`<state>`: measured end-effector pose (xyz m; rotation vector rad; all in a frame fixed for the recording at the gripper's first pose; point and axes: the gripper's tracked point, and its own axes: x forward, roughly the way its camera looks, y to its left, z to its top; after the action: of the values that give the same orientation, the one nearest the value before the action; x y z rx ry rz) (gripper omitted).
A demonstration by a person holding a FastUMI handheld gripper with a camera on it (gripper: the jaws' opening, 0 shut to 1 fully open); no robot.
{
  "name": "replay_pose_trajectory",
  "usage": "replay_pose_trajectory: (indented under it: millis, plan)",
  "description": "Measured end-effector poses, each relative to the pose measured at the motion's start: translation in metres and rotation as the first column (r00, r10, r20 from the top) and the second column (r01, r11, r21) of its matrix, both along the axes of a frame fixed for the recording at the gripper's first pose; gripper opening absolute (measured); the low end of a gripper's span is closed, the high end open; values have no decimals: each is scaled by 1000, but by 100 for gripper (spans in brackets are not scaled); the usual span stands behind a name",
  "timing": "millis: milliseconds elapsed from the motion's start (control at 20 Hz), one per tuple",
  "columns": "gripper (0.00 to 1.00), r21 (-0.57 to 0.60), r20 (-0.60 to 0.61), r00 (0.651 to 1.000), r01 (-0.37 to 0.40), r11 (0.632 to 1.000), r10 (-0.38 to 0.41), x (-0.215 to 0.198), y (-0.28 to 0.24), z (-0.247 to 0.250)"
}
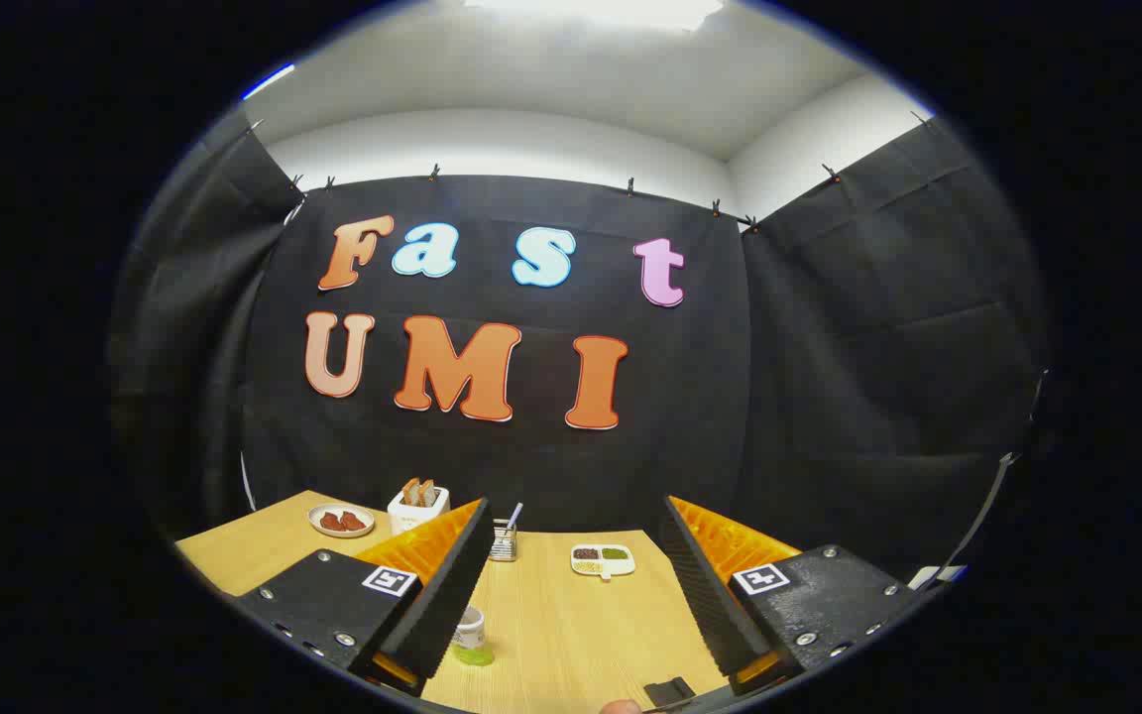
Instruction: Take the bottle from table, then pour the juice into the cup, finally place the bottle on the coaster
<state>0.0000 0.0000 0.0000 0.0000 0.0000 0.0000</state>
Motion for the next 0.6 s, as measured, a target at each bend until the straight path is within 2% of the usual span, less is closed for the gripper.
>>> replay_pose_trajectory:
  millis: [600]
  plan:
    - [100,21,-30,999,-40,999,41,16,-3,-19]
